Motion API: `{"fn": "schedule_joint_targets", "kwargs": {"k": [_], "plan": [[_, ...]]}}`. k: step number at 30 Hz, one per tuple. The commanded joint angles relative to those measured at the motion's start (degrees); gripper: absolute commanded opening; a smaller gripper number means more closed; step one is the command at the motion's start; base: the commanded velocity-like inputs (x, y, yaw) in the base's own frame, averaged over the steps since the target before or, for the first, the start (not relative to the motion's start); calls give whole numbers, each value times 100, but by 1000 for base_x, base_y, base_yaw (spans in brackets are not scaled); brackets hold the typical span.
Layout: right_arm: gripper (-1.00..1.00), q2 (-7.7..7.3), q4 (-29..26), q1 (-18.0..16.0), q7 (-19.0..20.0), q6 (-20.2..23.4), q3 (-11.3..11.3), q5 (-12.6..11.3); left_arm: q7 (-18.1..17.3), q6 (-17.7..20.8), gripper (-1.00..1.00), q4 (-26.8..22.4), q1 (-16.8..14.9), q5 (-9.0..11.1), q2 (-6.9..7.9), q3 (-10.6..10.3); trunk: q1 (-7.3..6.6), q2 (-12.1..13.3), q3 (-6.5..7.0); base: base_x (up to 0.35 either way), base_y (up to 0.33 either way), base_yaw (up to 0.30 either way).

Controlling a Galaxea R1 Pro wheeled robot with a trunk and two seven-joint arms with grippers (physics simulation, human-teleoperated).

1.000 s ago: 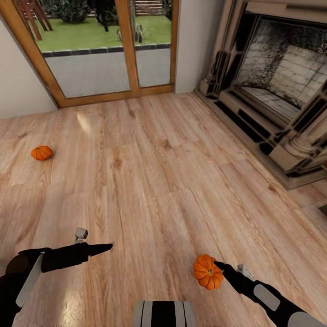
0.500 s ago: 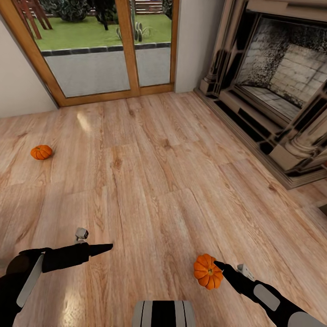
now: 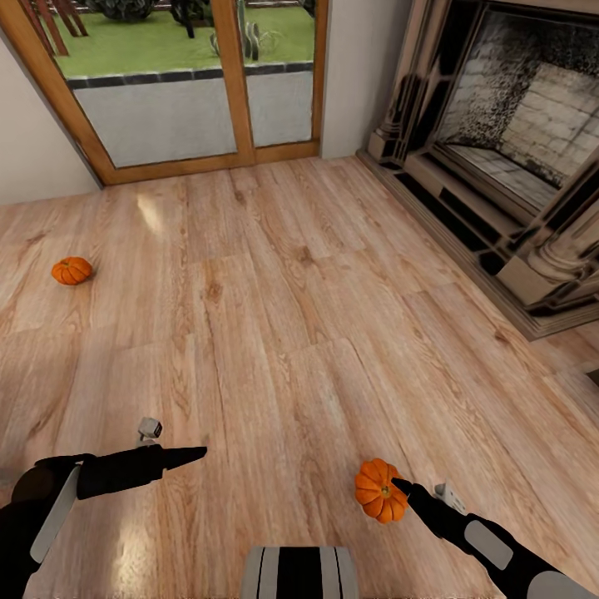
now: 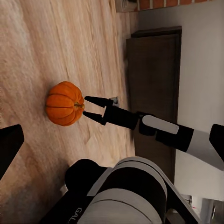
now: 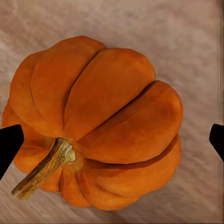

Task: Place each of the two pumpkins and all three candles from the living room inside a cabinet in the living room (use any cabinet), then make sure every cabinet is closed, and position the cauldron so it is next to a table in the living room.

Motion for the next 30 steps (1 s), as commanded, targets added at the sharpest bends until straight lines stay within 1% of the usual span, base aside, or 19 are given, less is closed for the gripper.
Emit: {"fn": "schedule_joint_targets", "kwargs": {"k": [1, 3, 11, 16, 18, 22, 26, 28, 30], "plan": [[100, -4, 1, -3, 11, 15, 24, -44, -6, 50, 100, 0, -2, 17, 0, -1, 1, -3, -26, 0, 0, 0], [100, -4, 4, -3, 11, 15, 24, -44, -6, 50, 100, 0, -2, 16, 1, -2, 6, -6, -71, 0, 0, 0], [100, -5, 7, -3, 10, 15, 22, -44, -6, 50, 100, 0, -2, 16, 0, -3, 6, -6, -71, 0, 0, 0], [100, -8, 7, -3, 25, 7, 24, -44, -6, 46, 100, 0, -2, 10, -8, -3, 19, -12, -181, 0, 0, 0], [100, -11, 7, -3, 44, -1, 23, -44, -6, 45, 100, 0, -2, 12, -9, -3, 19, -12, -181, 0, 0, 0], [100, -13, 7, -3, 74, -27, 22, -44, -6, 45, 100, 0, -1, 7, -15, -3, 30, -18, -270, 0, 0, 0], [100, -11, 7, -3, 80, -40, 22, -44, -6, 47, 100, 0, -1, 6, -18, -8, 30, -18, -270, 0, 0, 0], [100, -9, 7, -3, 80, -44, 22, -44, -6, 47, 100, 0, -1, 0, -22, -10, 35, -20, -314, 0, 0, 0], [100, -6, 7, -3, 81, -45, 22, -44, -6, 45, 100, 0, 0, -7, -28, -11, 35, -20, -314, 0, 0, 0]]}}
